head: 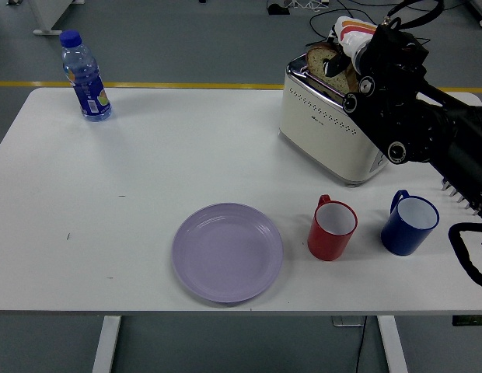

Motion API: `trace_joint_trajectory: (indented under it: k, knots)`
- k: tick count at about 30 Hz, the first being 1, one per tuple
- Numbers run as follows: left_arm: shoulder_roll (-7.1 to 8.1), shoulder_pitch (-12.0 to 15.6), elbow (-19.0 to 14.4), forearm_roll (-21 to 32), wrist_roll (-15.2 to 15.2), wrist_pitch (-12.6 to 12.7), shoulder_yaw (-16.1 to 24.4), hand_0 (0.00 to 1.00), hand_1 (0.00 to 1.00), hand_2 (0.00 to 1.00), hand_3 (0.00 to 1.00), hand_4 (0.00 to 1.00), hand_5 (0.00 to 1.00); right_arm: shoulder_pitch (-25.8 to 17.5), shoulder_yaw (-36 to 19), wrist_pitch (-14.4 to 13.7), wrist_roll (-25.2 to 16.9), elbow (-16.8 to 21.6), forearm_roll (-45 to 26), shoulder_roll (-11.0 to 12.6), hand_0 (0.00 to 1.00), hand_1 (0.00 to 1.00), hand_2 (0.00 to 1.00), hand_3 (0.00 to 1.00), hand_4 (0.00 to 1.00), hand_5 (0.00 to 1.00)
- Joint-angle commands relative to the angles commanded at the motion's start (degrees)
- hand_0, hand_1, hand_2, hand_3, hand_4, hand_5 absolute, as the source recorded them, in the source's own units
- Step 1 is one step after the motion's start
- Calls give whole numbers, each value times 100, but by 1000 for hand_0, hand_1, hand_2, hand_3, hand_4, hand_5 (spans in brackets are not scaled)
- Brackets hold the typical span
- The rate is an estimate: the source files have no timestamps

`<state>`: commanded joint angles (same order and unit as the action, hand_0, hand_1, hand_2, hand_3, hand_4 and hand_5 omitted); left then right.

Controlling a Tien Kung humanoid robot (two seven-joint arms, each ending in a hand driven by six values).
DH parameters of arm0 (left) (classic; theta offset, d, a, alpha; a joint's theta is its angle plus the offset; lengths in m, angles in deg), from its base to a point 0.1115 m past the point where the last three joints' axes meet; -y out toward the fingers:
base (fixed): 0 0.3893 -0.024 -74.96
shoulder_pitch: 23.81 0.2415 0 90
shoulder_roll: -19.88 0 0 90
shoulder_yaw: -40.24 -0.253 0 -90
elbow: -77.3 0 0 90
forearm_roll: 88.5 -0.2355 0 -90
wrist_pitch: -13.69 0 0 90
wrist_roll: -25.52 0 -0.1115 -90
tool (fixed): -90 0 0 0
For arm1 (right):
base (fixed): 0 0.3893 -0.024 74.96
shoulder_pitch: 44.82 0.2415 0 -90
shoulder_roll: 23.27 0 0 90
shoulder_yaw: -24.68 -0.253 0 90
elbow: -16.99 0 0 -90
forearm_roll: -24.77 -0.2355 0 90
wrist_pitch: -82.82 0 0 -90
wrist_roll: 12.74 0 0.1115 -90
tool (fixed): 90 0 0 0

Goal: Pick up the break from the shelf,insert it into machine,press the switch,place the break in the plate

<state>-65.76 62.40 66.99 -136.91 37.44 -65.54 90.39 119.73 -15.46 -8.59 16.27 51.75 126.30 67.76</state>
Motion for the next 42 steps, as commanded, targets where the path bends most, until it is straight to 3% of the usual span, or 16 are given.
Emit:
trace_joint_trajectory:
  k: [11, 23, 28, 35, 42]
  knots:
    - [-1, -2, 0, -18, 7, 4, 30, 674, 567, 612, 647, 386, 998, -66, -395, -197, -7, 631, 280, 426, 295, 299, 375, 489, 387, 2]
    - [-14, 48, 0, -122, 43, -8, 124, 673, 572, 614, 644, 383, 998, -230, -749, -315, 103, 1810, 295, 960, 295, 294, 369, 484, 380, 2]
    - [-18, 74, 0, -168, 48, -12, 172, 673, 573, 615, 644, 383, 998, -411, -809, -238, 182, 2581, -144, 1310, 288, 287, 366, 483, 377, 2]
    - [-23, 95, 0, -226, 51, -23, 221, 670, 575, 616, 642, 381, 998, -810, -885, -73, 284, 3984, -1344, 1908, 281, 283, 361, 482, 368, 2]
    - [-32, 90, 0, -220, 45, -28, 227, 669, 577, 616, 641, 379, 998, -1222, -813, 66, 335, 4968, -2211, 2260, 267, 279, 356, 480, 365, 2]
